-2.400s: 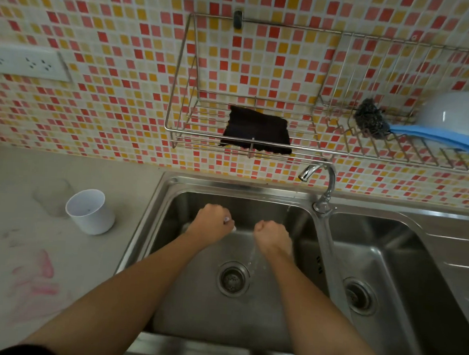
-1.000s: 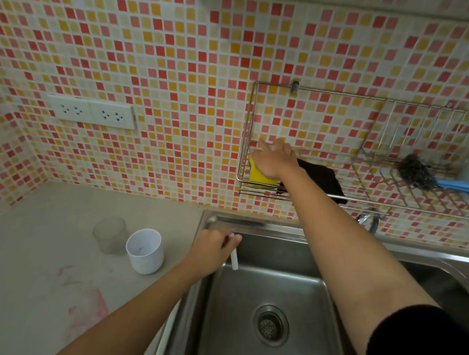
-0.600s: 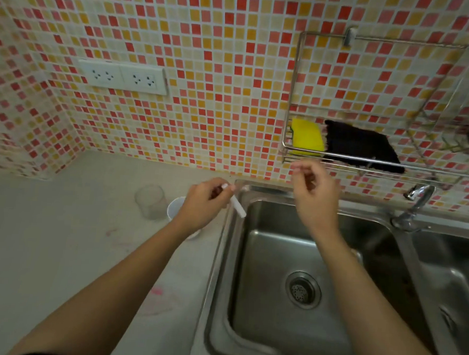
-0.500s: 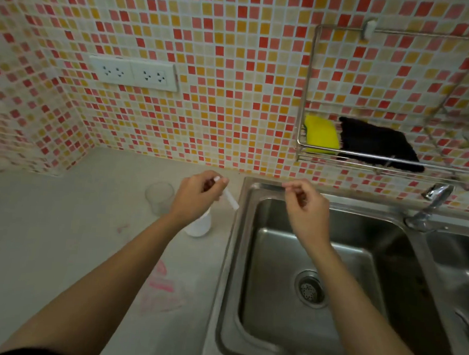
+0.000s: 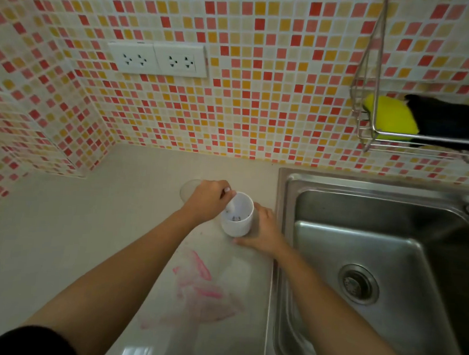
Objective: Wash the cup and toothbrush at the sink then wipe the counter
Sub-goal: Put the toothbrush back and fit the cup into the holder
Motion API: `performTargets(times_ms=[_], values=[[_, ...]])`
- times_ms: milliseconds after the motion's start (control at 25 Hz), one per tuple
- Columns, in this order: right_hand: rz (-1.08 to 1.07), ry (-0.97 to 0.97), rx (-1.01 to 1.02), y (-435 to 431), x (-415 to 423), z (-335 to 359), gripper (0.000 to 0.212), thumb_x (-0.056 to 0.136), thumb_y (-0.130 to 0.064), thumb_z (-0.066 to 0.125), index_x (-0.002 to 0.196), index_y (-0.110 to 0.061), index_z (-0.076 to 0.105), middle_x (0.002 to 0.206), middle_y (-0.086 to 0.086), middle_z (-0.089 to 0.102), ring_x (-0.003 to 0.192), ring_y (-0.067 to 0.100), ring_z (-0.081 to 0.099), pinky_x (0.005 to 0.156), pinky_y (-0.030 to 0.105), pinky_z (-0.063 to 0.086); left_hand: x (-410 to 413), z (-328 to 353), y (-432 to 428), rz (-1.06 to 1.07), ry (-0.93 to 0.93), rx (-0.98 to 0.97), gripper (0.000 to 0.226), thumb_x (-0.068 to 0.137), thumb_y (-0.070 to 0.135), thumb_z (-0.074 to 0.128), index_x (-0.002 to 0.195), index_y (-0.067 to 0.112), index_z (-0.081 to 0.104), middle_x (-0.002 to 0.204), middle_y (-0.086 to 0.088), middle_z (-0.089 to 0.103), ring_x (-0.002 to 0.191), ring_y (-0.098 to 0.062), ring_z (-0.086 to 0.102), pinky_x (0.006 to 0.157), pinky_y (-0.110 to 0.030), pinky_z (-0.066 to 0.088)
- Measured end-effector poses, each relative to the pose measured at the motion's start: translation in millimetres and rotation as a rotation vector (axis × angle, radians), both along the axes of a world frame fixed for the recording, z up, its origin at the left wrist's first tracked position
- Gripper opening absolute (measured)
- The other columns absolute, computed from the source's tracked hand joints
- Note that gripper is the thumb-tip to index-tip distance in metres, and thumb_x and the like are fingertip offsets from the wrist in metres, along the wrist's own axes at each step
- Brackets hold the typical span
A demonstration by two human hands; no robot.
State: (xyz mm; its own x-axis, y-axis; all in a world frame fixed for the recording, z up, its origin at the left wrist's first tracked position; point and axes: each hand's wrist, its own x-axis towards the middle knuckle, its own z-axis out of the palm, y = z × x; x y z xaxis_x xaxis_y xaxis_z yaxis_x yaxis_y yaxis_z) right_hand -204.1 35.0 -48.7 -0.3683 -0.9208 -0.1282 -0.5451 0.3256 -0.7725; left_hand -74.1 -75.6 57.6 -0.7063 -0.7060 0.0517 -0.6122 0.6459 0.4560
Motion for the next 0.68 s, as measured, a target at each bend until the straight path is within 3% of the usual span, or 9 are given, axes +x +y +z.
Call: performTargets(times_ms=[240, 360, 480, 600, 680], values=[[-0.061, -0.118, -0.123, -8, 13, -9, 0.097, 0.046, -0.056, 0.086, 0.129, -0.029, 0.044, 0.124, -0.007, 0.056, 0.110, 0.008, 0.056, 0.091, 0.035, 0.050, -4, -18, -6, -0.138, -0.011, -0.004, 0.026, 0.095, 0.021, 0.051, 0.089, 0.001, 0.065, 0.085, -0.021, 0.069, 0.078, -0.036, 0.061, 0.064, -0.029, 0.035], [-0.036, -0.131, -0.139, -8, 15, -5, 0.081, 0.060, -0.039, 0.085, 0.129, -0.022, 0.046, 0.123, -0.005, 0.057, 0.106, 0.008, 0.055, 0.087, 0.021, 0.046, -6, -17, -8, -0.172, -0.034, -0.013, 0.025, 0.095, 0.020, 0.049, 0.094, 0.000, 0.065, 0.093, -0.020, 0.069, 0.083, -0.034, 0.061, 0.067, -0.029, 0.037], [-0.011, -0.137, -0.152, -6, 15, -4, 0.074, 0.066, -0.028, 0.084, 0.128, -0.025, 0.043, 0.117, -0.010, 0.054, 0.100, -0.003, 0.053, 0.081, 0.003, 0.038, -10, -17, -8, -0.271, -0.145, -0.059, 0.026, 0.096, 0.020, 0.046, 0.102, 0.004, 0.065, 0.104, -0.017, 0.069, 0.091, -0.031, 0.061, 0.076, -0.033, 0.042], [-0.001, -0.159, -0.157, -7, 14, -3, 0.071, 0.068, -0.022, 0.083, 0.127, -0.027, 0.043, 0.117, -0.012, 0.053, 0.101, -0.015, 0.049, 0.081, -0.002, 0.035, -14, -15, -9, -0.329, -0.314, -0.098, 0.026, 0.096, 0.018, 0.045, 0.109, 0.006, 0.064, 0.111, -0.016, 0.066, 0.097, -0.030, 0.060, 0.083, -0.036, 0.046], [-0.001, -0.154, -0.147, -7, 14, -3, 0.072, 0.067, -0.023, 0.083, 0.129, -0.023, 0.044, 0.118, -0.011, 0.054, 0.101, -0.009, 0.052, 0.082, -0.002, 0.035, -17, -12, -9, -0.327, -0.368, -0.107, 0.025, 0.096, 0.017, 0.046, 0.110, 0.006, 0.064, 0.111, -0.017, 0.066, 0.097, -0.030, 0.060, 0.082, -0.036, 0.047]])
